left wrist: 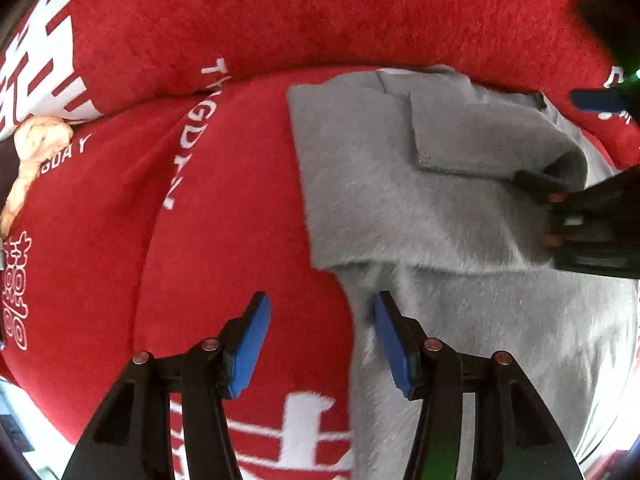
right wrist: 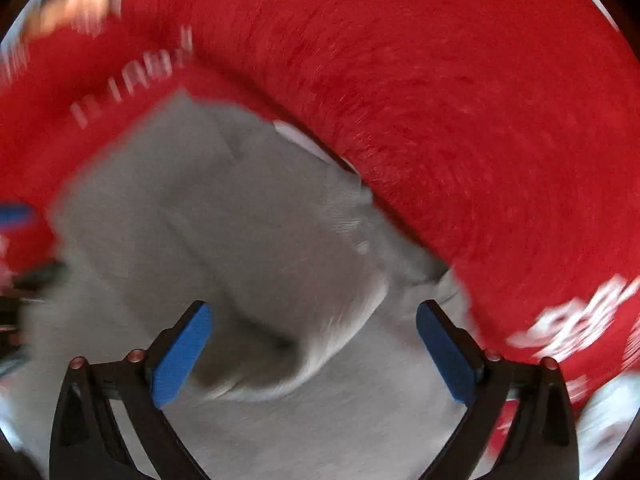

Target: Fold small clothes

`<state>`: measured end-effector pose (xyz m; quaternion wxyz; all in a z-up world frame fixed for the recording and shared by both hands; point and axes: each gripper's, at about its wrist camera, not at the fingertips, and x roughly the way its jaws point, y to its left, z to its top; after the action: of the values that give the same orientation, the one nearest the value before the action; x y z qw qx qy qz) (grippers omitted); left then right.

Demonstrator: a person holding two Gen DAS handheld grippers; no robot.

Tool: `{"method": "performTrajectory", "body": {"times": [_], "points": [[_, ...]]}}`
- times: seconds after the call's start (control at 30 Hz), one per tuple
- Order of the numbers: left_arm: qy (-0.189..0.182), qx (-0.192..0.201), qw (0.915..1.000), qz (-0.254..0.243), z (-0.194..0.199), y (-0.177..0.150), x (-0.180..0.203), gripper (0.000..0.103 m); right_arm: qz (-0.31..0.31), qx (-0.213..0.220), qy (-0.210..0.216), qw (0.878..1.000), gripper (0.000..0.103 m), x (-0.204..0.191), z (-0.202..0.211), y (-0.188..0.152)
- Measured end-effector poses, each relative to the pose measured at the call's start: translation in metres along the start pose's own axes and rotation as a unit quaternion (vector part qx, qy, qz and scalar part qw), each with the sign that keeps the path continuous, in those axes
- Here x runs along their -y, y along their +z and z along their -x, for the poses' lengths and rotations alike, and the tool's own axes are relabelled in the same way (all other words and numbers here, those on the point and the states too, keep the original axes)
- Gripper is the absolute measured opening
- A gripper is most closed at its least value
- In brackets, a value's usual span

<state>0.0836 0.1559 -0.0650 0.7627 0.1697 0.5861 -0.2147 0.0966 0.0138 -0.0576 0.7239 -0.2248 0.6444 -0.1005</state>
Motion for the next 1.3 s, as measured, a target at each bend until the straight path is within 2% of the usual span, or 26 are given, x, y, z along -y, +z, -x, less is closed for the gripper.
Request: {"method": "performTrajectory", "body": {"times": [0.03, 0.1, 0.13, 0.17, 0.23, 0.27, 0.33, 0.37, 0.4, 0.43, 0.47, 0.53, 0.57, 0.63, 0.7, 0.8, 0.9, 1.0, 1.03, 1.07, 1.13, 1.17, 1.2, 1.23, 1.27, 1.3], "points": [[0.002, 0.002, 1.0, 0.005, -0.001, 0.004, 0.002, 0.055, 0.015, -0.015, -0.019, 1.0, 0.084, -0.004, -0.012, 0.003], [0.005, 0.007, 0.9998, 0.015, -0.003, 0.009, 0.006, 0.055, -0.013, -0.041, 0.002, 0.999, 0.017, 0.009, -0.03, 0.008], [0.007, 0.013, 0.9996, 0.026, -0.003, 0.013, 0.005, 0.055, -0.058, -0.042, 0.029, 0.997, 0.021, 0.024, -0.031, 0.009], [0.011, 0.016, 0.9993, 0.032, -0.003, 0.014, 0.003, 0.055, -0.16, -0.023, 0.087, 0.983, 0.021, 0.059, -0.026, 0.001], [0.019, 0.013, 0.9988, 0.042, -0.005, 0.016, -0.002, 0.055, -0.281, 0.0, 0.149, 0.948, 0.021, 0.103, -0.024, -0.021], [0.02, 0.009, 0.9988, 0.045, -0.006, 0.014, -0.006, 0.055, -0.358, 0.009, 0.179, 0.916, 0.022, 0.131, -0.028, -0.045], [0.009, 0.001, 0.9988, 0.049, -0.003, 0.012, -0.012, 0.055, -0.445, 0.008, 0.213, 0.87, 0.038, 0.158, -0.04, -0.084], [0.006, -0.003, 0.999, 0.045, 0.0, 0.01, -0.012, 0.055, -0.487, -0.005, 0.236, 0.841, 0.055, 0.17, -0.051, -0.109], [0.003, -0.006, 0.9993, 0.037, 0.004, 0.007, -0.013, 0.055, -0.523, -0.021, 0.258, 0.812, 0.065, 0.177, -0.062, -0.134], [-0.003, -0.012, 0.9996, 0.025, 0.01, 0.004, -0.013, 0.055, -0.554, -0.034, 0.276, 0.785, 0.066, 0.181, -0.071, -0.156], [-0.012, -0.014, 0.9996, 0.022, 0.013, 0.003, -0.01, 0.055, -0.59, -0.046, 0.299, 0.748, 0.066, 0.184, -0.08, -0.185], [-0.048, -0.011, 0.9983, 0.031, 0.024, 0.006, -0.017, 0.055, -0.629, -0.032, 0.334, 0.702, 0.066, 0.183, -0.076, -0.219], [-0.059, -0.006, 0.9975, 0.037, 0.027, 0.011, -0.02, 0.055, -0.64, -0.027, 0.343, 0.687, 0.066, 0.184, -0.073, -0.23], [-0.075, 0.003, 0.9958, 0.053, 0.024, 0.036, -0.029, 0.055, -0.643, -0.022, 0.355, 0.679, 0.067, 0.182, -0.067, -0.238], [-0.081, 0.0, 0.9947, 0.064, 0.009, 0.062, -0.033, 0.055, -0.638, -0.014, 0.367, 0.677, 0.067, 0.184, -0.068, -0.233], [-0.088, -0.023, 0.9923, 0.085, -0.024, 0.093, -0.035, 0.055, -0.635, -0.003, 0.366, 0.68, 0.067, 0.193, -0.069, -0.219], [-0.095, -0.046, 0.99, 0.094, -0.047, 0.112, -0.03, 0.055, -0.636, -0.014, 0.353, 0.686, 0.067, 0.202, -0.082, -0.198], [-0.06, -0.045, 0.9947, 0.07, -0.049, 0.118, -0.016, 0.055, -0.618, -0.055, 0.306, 0.722, 0.067, 0.213, -0.093, -0.178], [-0.051, -0.041, 0.9959, 0.062, -0.047, 0.117, -0.011, 0.055, -0.598, -0.063, 0.29, 0.744, 0.067, 0.214, -0.093, -0.168], [-0.047, -0.039, 0.9965, 0.058, -0.046, 0.116, -0.009, 0.055, -0.567, -0.074, 0.251, 0.781, 0.067, 0.214, -0.088, -0.161], [-0.046, -0.043, 0.9966, 0.055, -0.045, 0.114, -0.007, 0.055, -0.514, -0.113, 0.158, 0.835, 0.067, 0.209, -0.08, -0.161], [-0.048, -0.045, 0.9962, 0.057, -0.046, 0.114, -0.007, 0.055, -0.502, -0.139, 0.124, 0.845, 0.067, 0.207, -0.078, -0.171], [-0.052, -0.047, 0.9957, 0.06, -0.046, 0.114, -0.008, 0.055, -0.512, -0.159, 0.114, 0.836, 0.067, 0.207, -0.077, -0.189], [-0.056, -0.048, 0.9953, 0.063, -0.046, 0.115, -0.008, 0.055, -0.531, -0.176, 0.113, 0.821, 0.067, 0.207, -0.077, -0.209], [-0.06, -0.049, 0.9949, 0.065, -0.047, 0.116, -0.008, 0.055, -0.561, -0.19, 0.121, 0.796, 0.066, 0.208, -0.075, -0.233], [-0.062, -0.05, 0.9945, 0.067, -0.048, 0.116, -0.009, 0.055, -0.597, -0.17, 0.145, 0.77, 0.067, 0.211, -0.069, -0.253]]}}
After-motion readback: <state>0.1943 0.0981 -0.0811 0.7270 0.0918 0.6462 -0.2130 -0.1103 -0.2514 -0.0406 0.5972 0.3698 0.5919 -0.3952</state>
